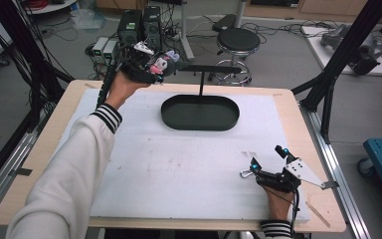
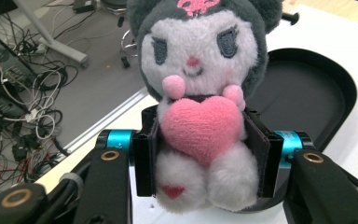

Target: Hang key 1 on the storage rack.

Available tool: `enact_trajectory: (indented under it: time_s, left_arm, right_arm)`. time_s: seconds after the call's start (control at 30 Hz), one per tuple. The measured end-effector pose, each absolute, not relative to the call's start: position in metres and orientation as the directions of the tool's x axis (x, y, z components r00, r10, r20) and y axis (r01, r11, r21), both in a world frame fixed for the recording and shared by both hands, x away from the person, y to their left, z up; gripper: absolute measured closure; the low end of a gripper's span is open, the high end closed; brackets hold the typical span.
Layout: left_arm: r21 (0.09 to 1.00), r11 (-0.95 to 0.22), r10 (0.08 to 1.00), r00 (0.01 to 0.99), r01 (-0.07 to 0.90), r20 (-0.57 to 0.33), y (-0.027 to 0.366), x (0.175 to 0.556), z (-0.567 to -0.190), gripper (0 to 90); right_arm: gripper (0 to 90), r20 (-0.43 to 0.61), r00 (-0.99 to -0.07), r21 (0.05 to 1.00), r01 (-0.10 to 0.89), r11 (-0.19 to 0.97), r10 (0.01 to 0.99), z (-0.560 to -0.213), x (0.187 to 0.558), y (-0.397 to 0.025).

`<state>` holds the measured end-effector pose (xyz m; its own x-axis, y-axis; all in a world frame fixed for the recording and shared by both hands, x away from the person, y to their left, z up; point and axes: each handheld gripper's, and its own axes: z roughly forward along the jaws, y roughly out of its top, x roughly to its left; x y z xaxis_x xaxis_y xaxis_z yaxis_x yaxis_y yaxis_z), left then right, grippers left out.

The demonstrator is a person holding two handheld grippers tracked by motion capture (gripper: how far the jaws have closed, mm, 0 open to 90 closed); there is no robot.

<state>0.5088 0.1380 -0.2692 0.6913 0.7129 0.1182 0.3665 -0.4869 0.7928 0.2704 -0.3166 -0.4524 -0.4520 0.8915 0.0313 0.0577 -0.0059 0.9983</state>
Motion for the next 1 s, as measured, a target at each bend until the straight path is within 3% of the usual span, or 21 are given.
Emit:
enact_trajectory:
  time_s: [1.0]
  left_arm:
    - [0.801, -0.433, 0.724, 0.689, 0.414, 0.036, 0.180, 0.498, -0.312, 53.4]
  right_arm:
    - [0.5, 0.021, -0.452, 0.998, 0.055, 0.004, 0.892, -0.452, 0.270, -0.316]
